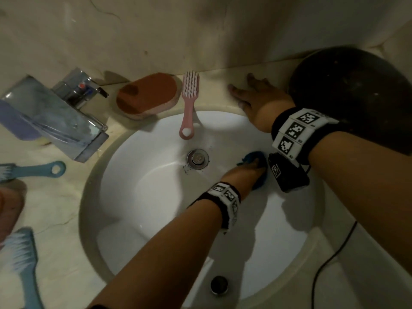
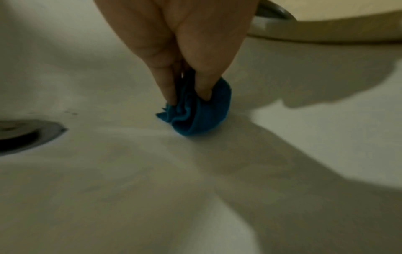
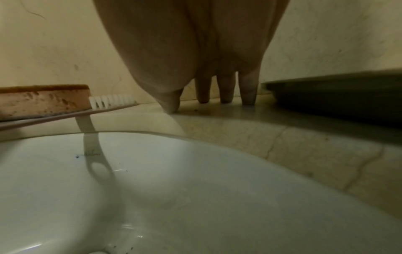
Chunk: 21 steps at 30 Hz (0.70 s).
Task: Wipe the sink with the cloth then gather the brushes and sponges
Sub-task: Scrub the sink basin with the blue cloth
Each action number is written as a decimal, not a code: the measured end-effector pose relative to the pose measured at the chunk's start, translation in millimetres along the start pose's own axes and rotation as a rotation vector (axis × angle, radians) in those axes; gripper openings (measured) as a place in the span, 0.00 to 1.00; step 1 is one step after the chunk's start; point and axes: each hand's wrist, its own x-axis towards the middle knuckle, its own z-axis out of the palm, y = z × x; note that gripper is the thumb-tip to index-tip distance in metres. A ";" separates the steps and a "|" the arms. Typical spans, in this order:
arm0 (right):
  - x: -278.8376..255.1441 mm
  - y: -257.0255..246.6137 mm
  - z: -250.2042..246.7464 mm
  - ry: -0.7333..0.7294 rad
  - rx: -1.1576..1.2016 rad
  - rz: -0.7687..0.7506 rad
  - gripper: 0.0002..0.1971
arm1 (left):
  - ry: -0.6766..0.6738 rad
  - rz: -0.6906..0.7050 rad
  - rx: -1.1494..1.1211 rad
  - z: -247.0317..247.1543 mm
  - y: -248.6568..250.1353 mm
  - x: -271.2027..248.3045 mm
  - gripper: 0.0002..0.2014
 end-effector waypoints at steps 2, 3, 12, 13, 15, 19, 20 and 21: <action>1.6 1.9 2.1 0.013 -0.014 -0.008 0.25 | -0.030 -0.069 -0.080 10.8 5.1 7.8 0.24; 2.6 2.7 3.5 0.024 -0.013 -0.012 0.25 | -0.003 -0.095 -0.051 12.0 3.4 9.1 0.25; 6.3 3.9 6.2 0.047 -0.073 -0.056 0.26 | 0.313 -0.266 0.080 -24.5 -40.3 -5.0 0.23; 6.7 4.3 7.0 0.044 -0.078 -0.056 0.26 | 0.317 -0.259 0.052 -24.6 -48.0 -12.7 0.23; 8.9 5.1 6.7 0.031 -0.075 -0.037 0.26 | 0.399 -0.269 -0.209 -27.3 -70.0 -25.8 0.23; 9.2 5.6 6.0 0.027 -0.075 -0.040 0.26 | 0.616 -0.295 -0.483 -20.6 -102.9 -55.9 0.28; 9.2 4.2 5.8 0.030 -0.070 -0.047 0.26 | 0.570 -0.349 -0.503 -18.8 -105.5 -63.0 0.28; 8.9 4.3 6.5 0.029 -0.066 -0.046 0.26 | 0.472 -0.436 -0.412 -16.2 -104.8 -69.0 0.27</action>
